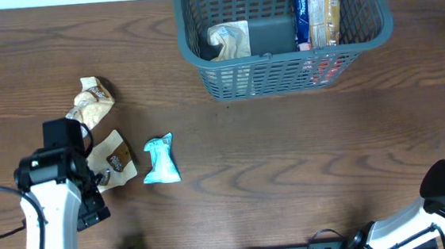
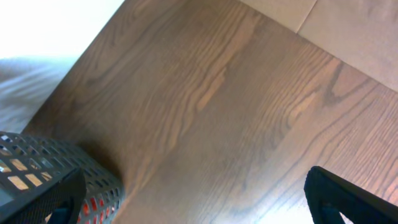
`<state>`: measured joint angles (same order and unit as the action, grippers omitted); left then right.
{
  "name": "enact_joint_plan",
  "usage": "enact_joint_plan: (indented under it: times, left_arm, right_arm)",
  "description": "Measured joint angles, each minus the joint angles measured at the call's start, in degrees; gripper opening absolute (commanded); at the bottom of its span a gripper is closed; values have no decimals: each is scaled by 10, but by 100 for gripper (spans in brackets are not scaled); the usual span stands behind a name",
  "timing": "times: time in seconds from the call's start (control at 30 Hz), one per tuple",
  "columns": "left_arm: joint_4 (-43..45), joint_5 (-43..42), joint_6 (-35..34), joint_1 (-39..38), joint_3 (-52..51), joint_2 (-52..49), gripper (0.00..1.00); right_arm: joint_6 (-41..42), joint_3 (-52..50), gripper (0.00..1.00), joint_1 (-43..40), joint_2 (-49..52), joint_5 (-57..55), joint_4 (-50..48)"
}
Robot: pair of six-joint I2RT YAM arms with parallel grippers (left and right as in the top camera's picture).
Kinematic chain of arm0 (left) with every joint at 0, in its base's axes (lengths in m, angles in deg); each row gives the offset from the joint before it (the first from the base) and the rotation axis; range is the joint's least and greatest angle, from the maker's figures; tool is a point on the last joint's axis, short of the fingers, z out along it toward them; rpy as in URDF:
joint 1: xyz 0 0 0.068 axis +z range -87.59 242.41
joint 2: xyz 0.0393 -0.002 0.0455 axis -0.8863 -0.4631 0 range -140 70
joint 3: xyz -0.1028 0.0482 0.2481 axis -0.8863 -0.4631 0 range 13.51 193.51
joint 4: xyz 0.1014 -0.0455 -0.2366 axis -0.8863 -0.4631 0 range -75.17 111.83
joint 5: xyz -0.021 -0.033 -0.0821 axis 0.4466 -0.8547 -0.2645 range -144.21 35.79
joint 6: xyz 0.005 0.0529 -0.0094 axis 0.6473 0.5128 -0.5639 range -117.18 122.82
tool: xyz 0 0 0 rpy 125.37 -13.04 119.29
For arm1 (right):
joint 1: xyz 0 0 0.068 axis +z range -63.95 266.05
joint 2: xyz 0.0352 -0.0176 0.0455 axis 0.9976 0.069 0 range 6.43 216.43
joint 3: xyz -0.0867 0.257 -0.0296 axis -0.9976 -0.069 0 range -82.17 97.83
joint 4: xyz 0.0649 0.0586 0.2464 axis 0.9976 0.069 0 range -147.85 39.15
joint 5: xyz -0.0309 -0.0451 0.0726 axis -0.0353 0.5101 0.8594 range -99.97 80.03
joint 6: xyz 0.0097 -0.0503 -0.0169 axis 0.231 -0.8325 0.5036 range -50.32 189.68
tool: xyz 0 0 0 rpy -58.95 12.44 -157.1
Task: Pack container
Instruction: 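Grasp the left mushroom bag with the left gripper and lift it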
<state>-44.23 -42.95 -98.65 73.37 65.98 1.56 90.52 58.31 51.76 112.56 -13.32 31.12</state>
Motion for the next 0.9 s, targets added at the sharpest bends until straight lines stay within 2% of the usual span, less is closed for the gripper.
enact_joint_plan:
  times: [0.2, 0.53, 0.9]
  left_arm:
    - [56, -2, -16, 39, 0, -60, 98]
    - [83, -3, -20, 78, 0, -132, 98]
    - [125, -1, 9, 85, -1, -211, 99]
  right_arm:
    - [0, 0, 99, 0, 0, 0, 12]
    - [0, 0, 99, 0, 0, 0, 23]
    - [0, 0, 99, 0, 0, 0, 30]
